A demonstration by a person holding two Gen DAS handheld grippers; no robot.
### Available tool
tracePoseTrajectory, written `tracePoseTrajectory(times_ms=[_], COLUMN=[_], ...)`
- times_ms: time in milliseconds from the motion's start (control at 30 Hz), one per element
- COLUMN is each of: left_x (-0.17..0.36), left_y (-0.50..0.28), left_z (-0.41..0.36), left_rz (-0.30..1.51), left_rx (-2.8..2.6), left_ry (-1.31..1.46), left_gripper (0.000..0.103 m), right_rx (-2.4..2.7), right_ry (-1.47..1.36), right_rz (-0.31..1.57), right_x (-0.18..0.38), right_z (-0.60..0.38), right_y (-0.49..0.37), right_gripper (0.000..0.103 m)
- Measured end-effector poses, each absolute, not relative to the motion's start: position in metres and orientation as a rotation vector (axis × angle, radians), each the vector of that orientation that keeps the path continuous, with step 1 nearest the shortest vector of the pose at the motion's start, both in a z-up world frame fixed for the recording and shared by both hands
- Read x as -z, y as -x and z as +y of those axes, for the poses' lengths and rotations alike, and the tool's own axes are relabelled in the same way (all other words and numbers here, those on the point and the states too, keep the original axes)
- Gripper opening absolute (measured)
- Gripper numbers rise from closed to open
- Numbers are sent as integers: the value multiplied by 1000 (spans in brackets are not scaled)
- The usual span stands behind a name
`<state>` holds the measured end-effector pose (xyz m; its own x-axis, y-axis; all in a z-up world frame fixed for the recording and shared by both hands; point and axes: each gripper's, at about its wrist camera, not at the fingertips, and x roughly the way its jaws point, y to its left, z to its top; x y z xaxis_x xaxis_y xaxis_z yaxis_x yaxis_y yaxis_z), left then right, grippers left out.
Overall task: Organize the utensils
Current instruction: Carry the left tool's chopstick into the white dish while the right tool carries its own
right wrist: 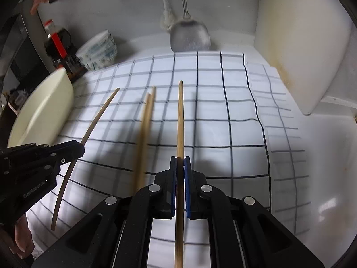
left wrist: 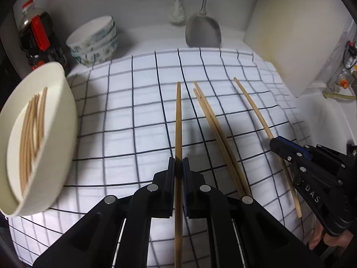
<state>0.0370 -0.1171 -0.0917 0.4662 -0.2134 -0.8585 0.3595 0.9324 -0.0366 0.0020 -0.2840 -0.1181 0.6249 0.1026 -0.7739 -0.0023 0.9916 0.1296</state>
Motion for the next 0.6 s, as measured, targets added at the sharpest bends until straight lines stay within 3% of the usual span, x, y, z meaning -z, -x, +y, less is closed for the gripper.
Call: tracePoseTrajectory(times_ms=[267,600], left_x=[15,8], left_y=[-39,-75], left_z=[-42,101], left_rz=[899,848], left_rx=[259,-57], left_ry=[-132,-89], left_gripper=[7,7], right_rx=[-151,-361], right_ry=[-138,-79], right_rz=[800,768], right_x=[59,28], right_z=[-220,-91], right_y=[-1,-55], right_gripper=[6,6])
